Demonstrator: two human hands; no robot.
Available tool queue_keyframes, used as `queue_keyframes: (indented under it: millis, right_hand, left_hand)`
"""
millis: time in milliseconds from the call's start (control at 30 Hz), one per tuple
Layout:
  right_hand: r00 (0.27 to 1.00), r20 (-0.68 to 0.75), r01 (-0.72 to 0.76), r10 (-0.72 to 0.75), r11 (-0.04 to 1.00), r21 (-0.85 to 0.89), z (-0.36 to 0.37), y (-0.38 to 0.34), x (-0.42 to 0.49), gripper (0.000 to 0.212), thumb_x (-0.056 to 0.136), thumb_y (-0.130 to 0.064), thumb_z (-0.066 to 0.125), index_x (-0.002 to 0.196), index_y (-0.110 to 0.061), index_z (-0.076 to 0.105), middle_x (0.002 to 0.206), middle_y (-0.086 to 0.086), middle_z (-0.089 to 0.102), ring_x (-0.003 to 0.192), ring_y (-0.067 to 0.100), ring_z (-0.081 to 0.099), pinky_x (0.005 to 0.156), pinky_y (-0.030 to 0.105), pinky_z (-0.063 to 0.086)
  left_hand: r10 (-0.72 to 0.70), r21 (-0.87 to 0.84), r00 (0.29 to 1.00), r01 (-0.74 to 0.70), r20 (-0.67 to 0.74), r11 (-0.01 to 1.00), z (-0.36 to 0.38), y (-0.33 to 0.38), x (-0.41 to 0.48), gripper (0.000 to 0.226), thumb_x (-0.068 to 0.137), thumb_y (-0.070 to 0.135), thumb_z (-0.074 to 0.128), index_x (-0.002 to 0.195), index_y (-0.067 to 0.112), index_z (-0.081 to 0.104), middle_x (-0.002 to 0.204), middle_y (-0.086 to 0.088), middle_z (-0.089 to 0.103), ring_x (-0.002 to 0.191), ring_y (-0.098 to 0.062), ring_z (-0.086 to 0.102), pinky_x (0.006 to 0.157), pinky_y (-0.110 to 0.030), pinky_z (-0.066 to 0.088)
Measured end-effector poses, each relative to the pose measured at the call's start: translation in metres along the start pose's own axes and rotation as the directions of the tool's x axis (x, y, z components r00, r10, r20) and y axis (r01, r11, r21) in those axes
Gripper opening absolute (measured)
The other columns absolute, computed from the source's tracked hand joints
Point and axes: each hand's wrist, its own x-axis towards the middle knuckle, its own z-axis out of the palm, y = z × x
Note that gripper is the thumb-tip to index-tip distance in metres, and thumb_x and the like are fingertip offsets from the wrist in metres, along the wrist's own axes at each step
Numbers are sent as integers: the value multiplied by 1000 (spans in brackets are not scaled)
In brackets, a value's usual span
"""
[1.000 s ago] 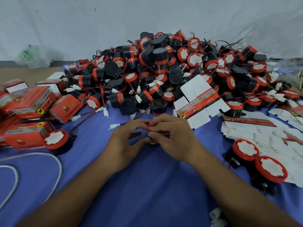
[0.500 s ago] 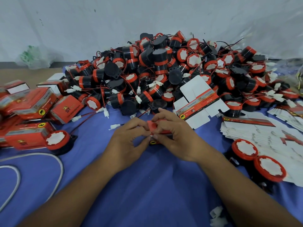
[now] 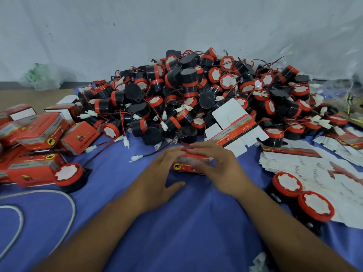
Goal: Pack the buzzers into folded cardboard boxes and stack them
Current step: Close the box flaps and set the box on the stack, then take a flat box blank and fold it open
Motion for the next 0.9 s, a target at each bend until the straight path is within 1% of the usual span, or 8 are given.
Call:
queue_keyframes:
  millis: [100,233,400,533,633,700,800,900]
  right_hand:
    - [996,78,-45,40,997,64,-5,-4,2,34,83,-42,77,114,-29,70,121,-17,66,117,5,60,95,20,50]
    - [971,237,38,-17,996,-85,-4,-8,1,64,74,-38,87,130,-24,58,134,-14,56,126,2,51,104,21,44]
    - [979,200,43,-30,997,-57,-6,-15,3,50,77,-29,86,121,-21,64,114,-13,65,108,12,62,88,33,54]
    - [986,166,-18,18,1000,-1,0,-15,0,57,78,-34,84,128,-25,58,118,-15,62,113,11,60,93,35,54]
    - [991,113,-82,77,996,41,2,-19,3,63,74,-43,83,129,-26,57,117,-16,64,114,7,61,97,34,54]
    - [990,116,-79,76,997,17,1,-20,4,62,72,-46,82,127,-26,59,114,-16,66,111,6,63,95,32,55]
    - [986,144,-82,80,997,5,2,-20,3,60,73,-43,82,127,-30,57,115,-18,64,112,2,60,96,24,52]
    - [994,112,-9,15,998,-58,8,-22,4,64,80,-31,82,135,-32,50,129,-17,55,119,-3,50,101,14,43]
  left_hand:
    - [-3,49,995,8,-102,999,-3,1,2,61,86,27,76,139,15,49,139,5,48,130,-5,41,109,-14,30]
    - [-15,33,984,21,-176,999,-10,3,-2,48,85,31,74,127,14,58,120,9,56,109,4,47,95,-1,31]
    - [-14,54,984,24,-177,998,-11,6,-1,49,82,37,74,124,18,60,114,11,58,104,-1,51,93,-5,36]
    - [-48,36,979,56,-199,998,-9,7,-2,54,84,38,74,132,21,56,118,17,54,107,3,50,92,-3,37]
    - [-134,-54,951,124,-278,991,-9,11,-5,50,84,47,73,127,35,50,112,26,56,106,8,53,86,-2,40]
    - [-126,-53,959,116,-254,992,-9,11,-6,53,84,46,73,128,41,44,112,30,52,108,14,50,87,1,37]
    - [-97,33,977,105,-191,994,-7,10,-9,62,84,37,78,136,31,45,117,24,49,107,11,47,89,2,35]
    - [-125,98,953,157,-277,983,-11,6,-7,59,82,28,80,133,25,50,117,12,51,100,3,44,80,-2,39]
